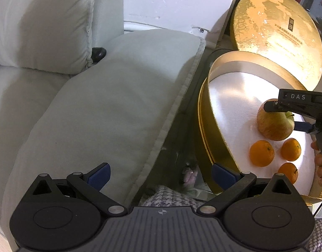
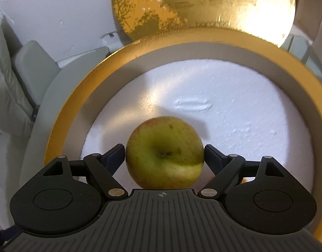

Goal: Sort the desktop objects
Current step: 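Open the right gripper and lift it away from the apple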

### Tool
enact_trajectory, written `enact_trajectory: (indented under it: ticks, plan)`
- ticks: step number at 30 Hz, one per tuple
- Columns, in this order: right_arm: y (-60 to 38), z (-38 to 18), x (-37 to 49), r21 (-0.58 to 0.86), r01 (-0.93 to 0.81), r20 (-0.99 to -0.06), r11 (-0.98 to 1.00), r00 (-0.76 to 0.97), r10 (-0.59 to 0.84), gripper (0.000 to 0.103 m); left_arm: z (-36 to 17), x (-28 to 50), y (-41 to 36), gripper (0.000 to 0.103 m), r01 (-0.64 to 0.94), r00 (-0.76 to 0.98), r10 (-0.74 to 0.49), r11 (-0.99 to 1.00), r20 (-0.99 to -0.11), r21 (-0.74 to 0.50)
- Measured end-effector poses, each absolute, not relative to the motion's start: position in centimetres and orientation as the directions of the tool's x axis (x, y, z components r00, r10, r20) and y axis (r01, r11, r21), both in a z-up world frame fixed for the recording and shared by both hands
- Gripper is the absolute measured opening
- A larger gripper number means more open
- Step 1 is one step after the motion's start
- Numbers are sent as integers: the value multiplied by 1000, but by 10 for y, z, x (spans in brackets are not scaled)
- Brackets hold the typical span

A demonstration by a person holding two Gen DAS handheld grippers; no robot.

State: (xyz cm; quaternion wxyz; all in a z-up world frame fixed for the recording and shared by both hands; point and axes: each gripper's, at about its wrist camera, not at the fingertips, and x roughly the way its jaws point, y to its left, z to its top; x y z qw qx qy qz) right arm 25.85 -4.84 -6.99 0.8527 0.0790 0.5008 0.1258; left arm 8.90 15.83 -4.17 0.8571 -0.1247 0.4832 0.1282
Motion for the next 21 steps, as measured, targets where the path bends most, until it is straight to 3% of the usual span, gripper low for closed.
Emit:
enact_trajectory:
  ticks: [21]
  plan:
    - [-140,3,113,344,-137,-726,929,589,356,90,4,26,76,102,-182,575,81,983,-814,-31]
